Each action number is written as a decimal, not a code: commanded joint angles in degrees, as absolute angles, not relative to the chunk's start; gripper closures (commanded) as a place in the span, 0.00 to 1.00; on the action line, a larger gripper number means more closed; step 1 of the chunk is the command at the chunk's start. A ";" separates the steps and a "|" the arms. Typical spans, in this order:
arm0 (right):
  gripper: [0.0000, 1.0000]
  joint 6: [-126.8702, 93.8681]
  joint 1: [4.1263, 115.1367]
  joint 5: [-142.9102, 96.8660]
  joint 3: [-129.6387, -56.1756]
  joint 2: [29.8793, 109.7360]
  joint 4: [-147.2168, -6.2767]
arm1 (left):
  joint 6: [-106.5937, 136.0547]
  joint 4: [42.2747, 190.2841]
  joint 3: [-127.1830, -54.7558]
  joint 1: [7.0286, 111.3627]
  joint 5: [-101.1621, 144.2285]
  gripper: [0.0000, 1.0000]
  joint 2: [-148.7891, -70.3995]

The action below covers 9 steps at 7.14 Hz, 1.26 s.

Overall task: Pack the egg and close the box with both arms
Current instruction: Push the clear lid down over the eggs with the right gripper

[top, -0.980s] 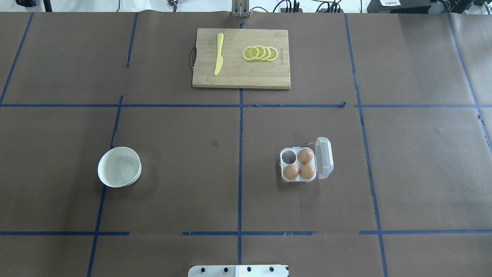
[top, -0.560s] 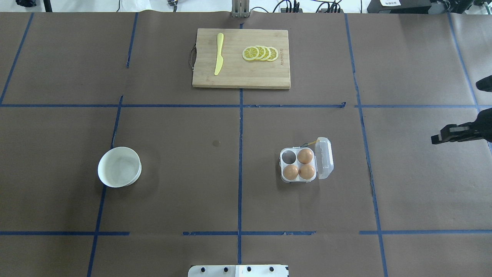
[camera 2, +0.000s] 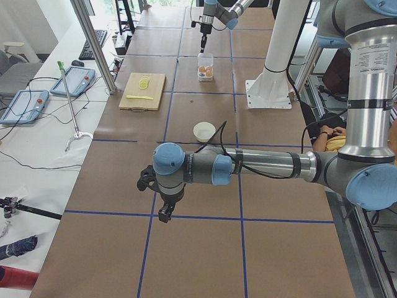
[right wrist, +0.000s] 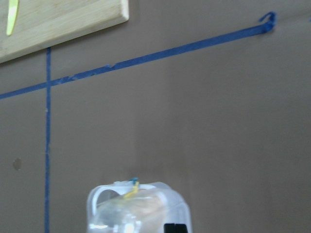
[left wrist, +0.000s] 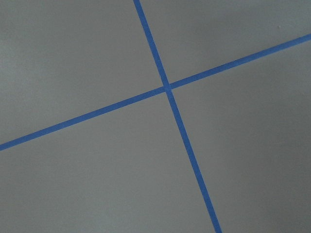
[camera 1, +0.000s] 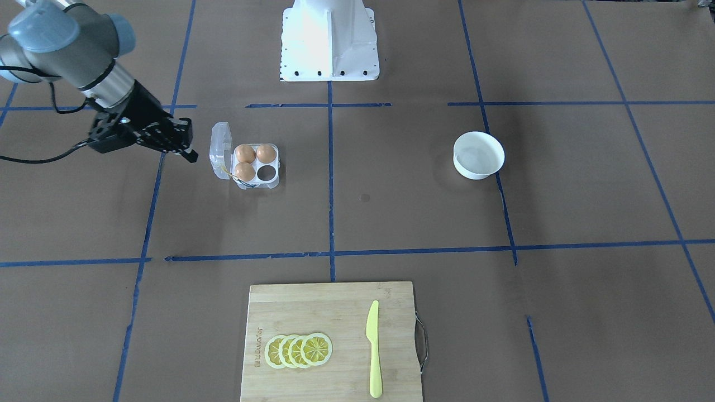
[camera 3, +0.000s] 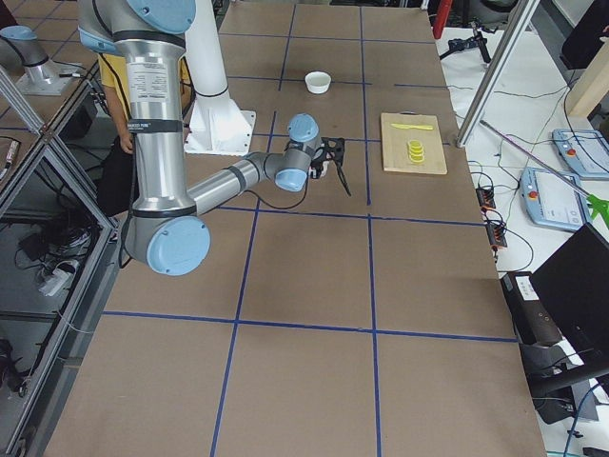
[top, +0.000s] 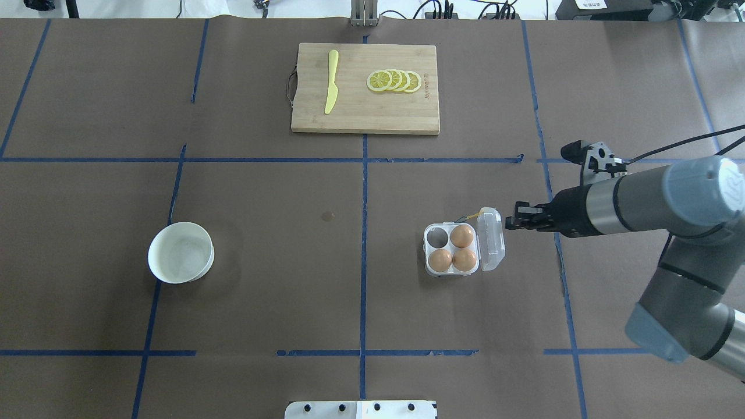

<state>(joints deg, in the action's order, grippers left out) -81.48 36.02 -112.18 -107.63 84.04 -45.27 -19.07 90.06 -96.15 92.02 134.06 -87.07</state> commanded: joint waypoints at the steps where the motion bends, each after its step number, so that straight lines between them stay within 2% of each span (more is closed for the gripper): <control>1: 1.00 -85.96 31.38 -106.44 -107.49 79.72 -45.62 | -19.07 90.17 -96.07 92.02 134.12 0.00 -87.10; 3: 1.00 -85.87 31.73 -106.52 -107.49 80.33 -46.05 | -19.07 90.09 -96.06 92.02 134.03 0.00 -87.01; 5: 1.00 -83.60 35.48 -107.57 -108.19 80.51 -53.92 | -19.07 90.09 -96.06 92.02 134.03 0.00 -87.10; 6: 1.00 -75.58 37.25 -109.14 -108.37 81.03 -57.27 | -19.07 90.17 -96.06 92.02 134.03 0.00 -87.10; 7: 0.94 -71.76 40.83 -111.86 -108.72 82.08 -60.87 | -19.07 90.96 -95.98 92.02 134.03 0.00 -87.01; 8: 0.69 -67.54 45.74 -115.45 -108.89 83.05 -63.87 | -19.07 92.45 -95.54 92.02 133.95 0.00 -87.01; 9: 0.08 -58.36 49.45 -118.01 -108.98 86.01 -65.20 | -18.99 92.55 -95.62 92.02 133.86 0.00 -87.01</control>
